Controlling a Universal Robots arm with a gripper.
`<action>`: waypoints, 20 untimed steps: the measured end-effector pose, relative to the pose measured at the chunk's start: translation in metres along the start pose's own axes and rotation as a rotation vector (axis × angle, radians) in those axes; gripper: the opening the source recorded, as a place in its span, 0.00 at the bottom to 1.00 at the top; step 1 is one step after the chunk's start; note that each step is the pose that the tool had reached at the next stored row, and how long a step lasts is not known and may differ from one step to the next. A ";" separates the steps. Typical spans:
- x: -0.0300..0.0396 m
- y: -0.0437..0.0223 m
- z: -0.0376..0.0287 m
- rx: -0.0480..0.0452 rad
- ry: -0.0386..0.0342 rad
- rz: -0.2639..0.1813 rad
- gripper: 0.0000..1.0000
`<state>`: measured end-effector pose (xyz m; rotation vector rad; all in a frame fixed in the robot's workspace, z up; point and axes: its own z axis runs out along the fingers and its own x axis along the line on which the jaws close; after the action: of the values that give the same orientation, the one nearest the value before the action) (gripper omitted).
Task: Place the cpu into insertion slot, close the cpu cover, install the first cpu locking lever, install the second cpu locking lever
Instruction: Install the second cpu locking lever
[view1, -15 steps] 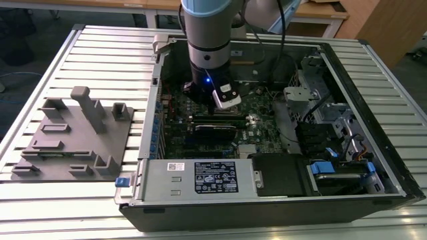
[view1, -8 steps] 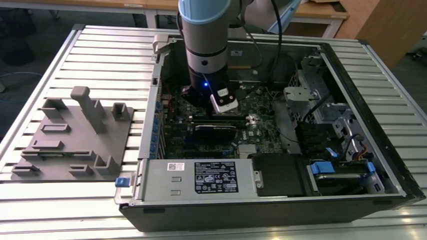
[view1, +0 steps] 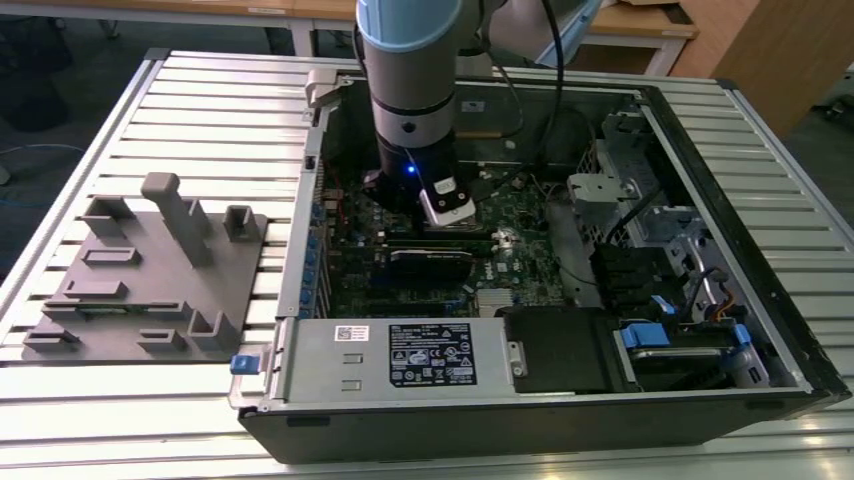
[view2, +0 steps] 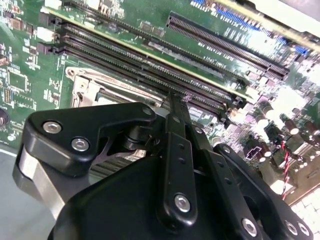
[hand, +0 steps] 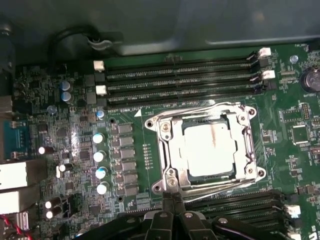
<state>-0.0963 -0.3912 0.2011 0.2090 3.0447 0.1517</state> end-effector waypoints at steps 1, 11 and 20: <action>0.0000 0.0000 0.0000 -0.0017 0.0003 0.000 0.10; 0.0033 -0.0035 0.0010 -0.0418 0.0057 0.004 0.10; 0.0063 -0.0082 0.0029 -0.0736 0.0098 0.007 0.10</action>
<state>-0.1033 -0.3981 0.1969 0.2137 3.0418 0.2654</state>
